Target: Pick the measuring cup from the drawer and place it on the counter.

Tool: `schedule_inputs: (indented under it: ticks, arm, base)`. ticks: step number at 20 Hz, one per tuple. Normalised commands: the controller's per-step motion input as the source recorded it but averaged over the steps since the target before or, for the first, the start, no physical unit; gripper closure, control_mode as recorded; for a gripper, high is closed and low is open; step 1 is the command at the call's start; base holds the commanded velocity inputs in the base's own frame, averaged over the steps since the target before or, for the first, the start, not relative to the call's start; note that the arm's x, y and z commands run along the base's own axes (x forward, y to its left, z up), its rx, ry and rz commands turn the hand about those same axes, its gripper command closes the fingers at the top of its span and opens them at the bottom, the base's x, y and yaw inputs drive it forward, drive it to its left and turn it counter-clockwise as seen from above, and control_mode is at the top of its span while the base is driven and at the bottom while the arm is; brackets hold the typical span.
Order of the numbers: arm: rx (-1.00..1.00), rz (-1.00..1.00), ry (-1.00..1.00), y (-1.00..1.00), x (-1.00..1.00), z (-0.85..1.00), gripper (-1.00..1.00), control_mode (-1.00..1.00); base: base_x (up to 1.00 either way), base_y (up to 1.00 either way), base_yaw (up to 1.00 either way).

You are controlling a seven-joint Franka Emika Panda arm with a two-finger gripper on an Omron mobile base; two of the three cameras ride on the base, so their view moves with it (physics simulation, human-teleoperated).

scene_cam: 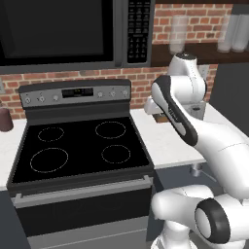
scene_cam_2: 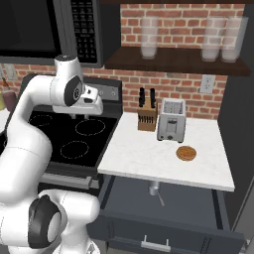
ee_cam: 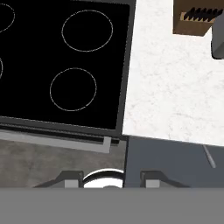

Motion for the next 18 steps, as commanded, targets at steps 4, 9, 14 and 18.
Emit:
schedule_inputs:
  ticks: [4, 9, 14, 18]
  arm:
    - [-0.03, 0.0, 0.0, -0.2, -0.27, -0.16, -1.0, -1.0]
    - [-0.05, 0.0, -0.03, -0.32, -0.53, -0.35, -1.0, -1.0]
    - [0.0, 0.0, -0.15, -0.37, -0.7, -0.13, -1.0, -1.0]
    - [0.0, 0.02, -0.06, -0.12, -0.42, 0.0, -1.0, -1.0]
  base:
    - [0.0, 0.0, 0.0]
    - [0.0, 0.0, 0.0]
    - [0.0, 0.0, 0.0]
    - [0.0, 0.0, 0.0]
